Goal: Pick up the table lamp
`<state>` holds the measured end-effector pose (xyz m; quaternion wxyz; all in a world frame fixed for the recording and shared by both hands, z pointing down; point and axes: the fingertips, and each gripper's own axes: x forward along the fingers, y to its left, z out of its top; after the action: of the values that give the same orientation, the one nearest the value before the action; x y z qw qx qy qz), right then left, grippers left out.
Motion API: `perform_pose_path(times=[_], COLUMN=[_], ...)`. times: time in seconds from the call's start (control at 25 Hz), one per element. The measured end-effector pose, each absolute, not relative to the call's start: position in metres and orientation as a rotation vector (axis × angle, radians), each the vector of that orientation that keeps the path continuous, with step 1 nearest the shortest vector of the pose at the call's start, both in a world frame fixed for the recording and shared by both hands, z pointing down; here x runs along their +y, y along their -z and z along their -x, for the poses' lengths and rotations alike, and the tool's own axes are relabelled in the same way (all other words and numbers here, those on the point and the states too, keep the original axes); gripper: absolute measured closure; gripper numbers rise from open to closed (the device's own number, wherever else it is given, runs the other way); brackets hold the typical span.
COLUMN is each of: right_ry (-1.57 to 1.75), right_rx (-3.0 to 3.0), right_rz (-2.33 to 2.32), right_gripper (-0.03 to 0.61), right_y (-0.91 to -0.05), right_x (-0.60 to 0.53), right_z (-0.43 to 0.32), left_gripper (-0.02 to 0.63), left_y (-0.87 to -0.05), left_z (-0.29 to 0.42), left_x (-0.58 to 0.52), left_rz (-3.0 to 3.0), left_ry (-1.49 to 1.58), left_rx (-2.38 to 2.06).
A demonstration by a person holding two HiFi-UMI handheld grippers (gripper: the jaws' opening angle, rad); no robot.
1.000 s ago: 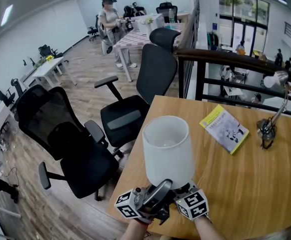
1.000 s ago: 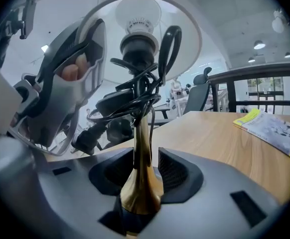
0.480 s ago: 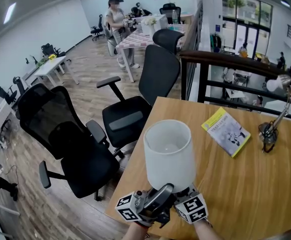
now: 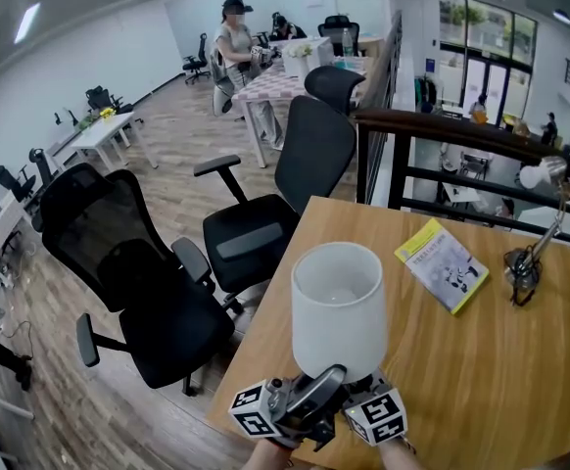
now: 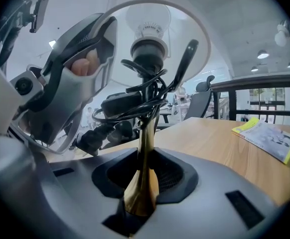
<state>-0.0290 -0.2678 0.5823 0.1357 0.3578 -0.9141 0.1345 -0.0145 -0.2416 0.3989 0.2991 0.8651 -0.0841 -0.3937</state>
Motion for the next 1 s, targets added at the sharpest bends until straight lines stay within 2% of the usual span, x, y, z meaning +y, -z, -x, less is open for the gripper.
perform_pose_path(times=[1.0], right_ry=[-0.256], right_rx=[-2.689], right_rz=[-1.147], right_gripper=[0.471], right_y=[-0.517], right_x=[-0.263], right_z=[0.006], left_gripper=[0.589], left_y=[-0.333], left_z=[-0.007], left_x=[-0.213], left_rz=[-2.419], left_ry=[1.035], left_rx=[-0.063])
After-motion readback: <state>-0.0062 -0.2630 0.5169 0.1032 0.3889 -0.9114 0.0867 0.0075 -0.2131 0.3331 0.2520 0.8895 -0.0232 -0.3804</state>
